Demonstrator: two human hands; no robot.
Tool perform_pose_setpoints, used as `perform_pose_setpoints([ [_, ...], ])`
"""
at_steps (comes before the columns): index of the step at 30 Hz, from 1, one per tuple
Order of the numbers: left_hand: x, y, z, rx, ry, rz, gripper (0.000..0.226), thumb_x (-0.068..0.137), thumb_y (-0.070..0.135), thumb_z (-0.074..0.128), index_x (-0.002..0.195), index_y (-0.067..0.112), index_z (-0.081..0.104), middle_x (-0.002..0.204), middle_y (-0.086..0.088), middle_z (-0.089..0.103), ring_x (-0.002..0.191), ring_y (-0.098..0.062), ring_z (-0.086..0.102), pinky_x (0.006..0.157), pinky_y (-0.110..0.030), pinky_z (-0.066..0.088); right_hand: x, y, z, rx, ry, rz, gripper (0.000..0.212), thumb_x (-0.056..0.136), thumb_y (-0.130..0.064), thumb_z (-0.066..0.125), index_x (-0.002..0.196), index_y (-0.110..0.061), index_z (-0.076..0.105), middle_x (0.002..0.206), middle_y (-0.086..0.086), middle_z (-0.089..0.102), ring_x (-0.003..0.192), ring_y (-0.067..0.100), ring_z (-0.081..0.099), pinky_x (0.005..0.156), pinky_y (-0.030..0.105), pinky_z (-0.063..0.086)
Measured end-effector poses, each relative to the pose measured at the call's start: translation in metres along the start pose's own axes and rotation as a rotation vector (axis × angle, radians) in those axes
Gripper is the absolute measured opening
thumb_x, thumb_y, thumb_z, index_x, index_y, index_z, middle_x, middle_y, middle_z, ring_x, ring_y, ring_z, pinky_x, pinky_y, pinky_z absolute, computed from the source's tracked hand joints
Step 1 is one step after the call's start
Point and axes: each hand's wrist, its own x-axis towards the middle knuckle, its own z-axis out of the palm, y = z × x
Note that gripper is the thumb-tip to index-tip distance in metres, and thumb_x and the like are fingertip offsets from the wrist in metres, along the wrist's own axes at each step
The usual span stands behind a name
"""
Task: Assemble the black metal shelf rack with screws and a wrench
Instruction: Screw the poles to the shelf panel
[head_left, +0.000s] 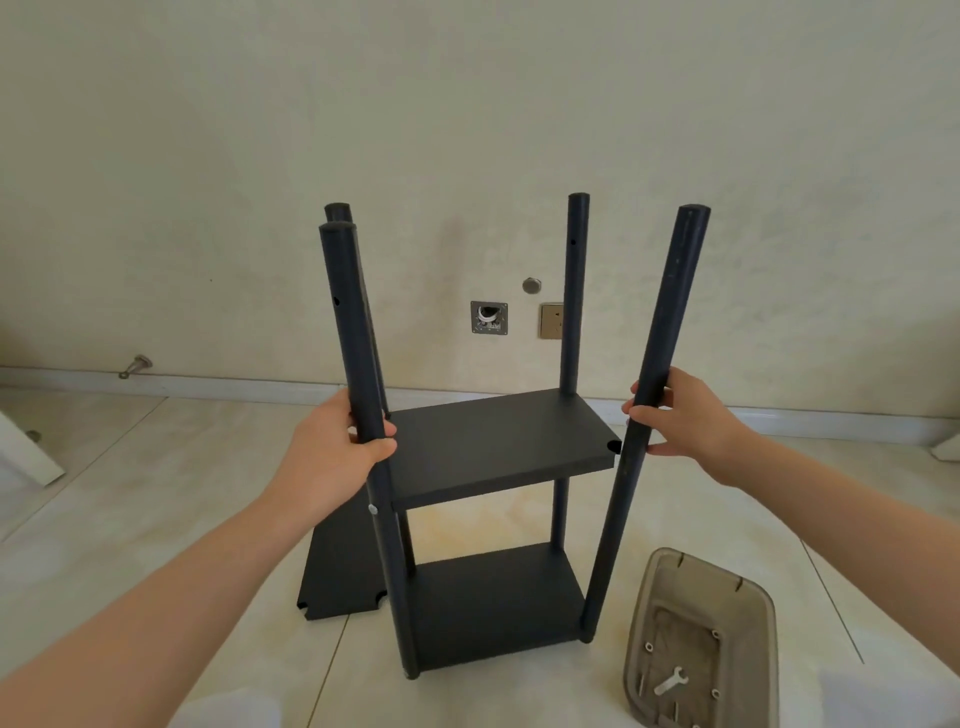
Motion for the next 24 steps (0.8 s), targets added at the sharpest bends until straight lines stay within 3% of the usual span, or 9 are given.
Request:
perform_pose_setpoints([
  [7,0.027,-0.002,0.021,0.067,-0.033,0.059,0.033,0.088,0.017,0.075,0.111,0.027,0.054,0.092,0.021,0.063,0.081,0.004,0.060,0.068,-0.012,0.043,-0.013,0.009,-0.023,-0.087,0.016,-0.032,0.029,0.092,-0.006,0.065,0.117,-0.011,0.051,0.114,0.012,0.063,0.104,0.030,0.063,0.081,0.046,0.060],
  [11,0.033,-0.005,0.025,0.154,-0.030,0.045,0.036,0.087,0.019,0.077,0.113,0.023,0.053,0.099,0.011,0.061,0.086,-0.008,0.059,0.090,-0.036,0.051,-0.018,0.014,-0.026,-0.136,-0.022,-0.065,0.028,0.093,-0.008,0.065,0.117,-0.012,0.052,0.113,0.009,0.064,0.104,0.027,0.064,0.078,0.040,0.061],
  [16,0.030,-0.009,0.020,0.135,-0.020,0.001,0.034,0.087,0.016,0.077,0.113,0.019,0.056,0.096,0.010,0.063,0.087,-0.012,0.061,0.093,-0.039,0.051,-0.023,0.019,-0.024,-0.171,-0.062,-0.105,0.024,0.093,-0.011,0.064,0.115,-0.014,0.054,0.108,0.003,0.066,0.100,0.019,0.064,0.066,0.025,0.057],
  [24,0.019,-0.013,0.015,0.242,0.046,-0.054,0.041,0.088,0.015,0.075,0.124,0.005,0.058,0.121,-0.012,0.068,0.113,-0.032,0.066,0.099,-0.044,0.050,-0.044,0.033,-0.015,-0.268,-0.172,-0.187,0.018,0.093,-0.018,0.065,0.109,-0.023,0.058,0.096,-0.013,0.062,0.088,0.009,0.065,0.058,0.014,0.053],
])
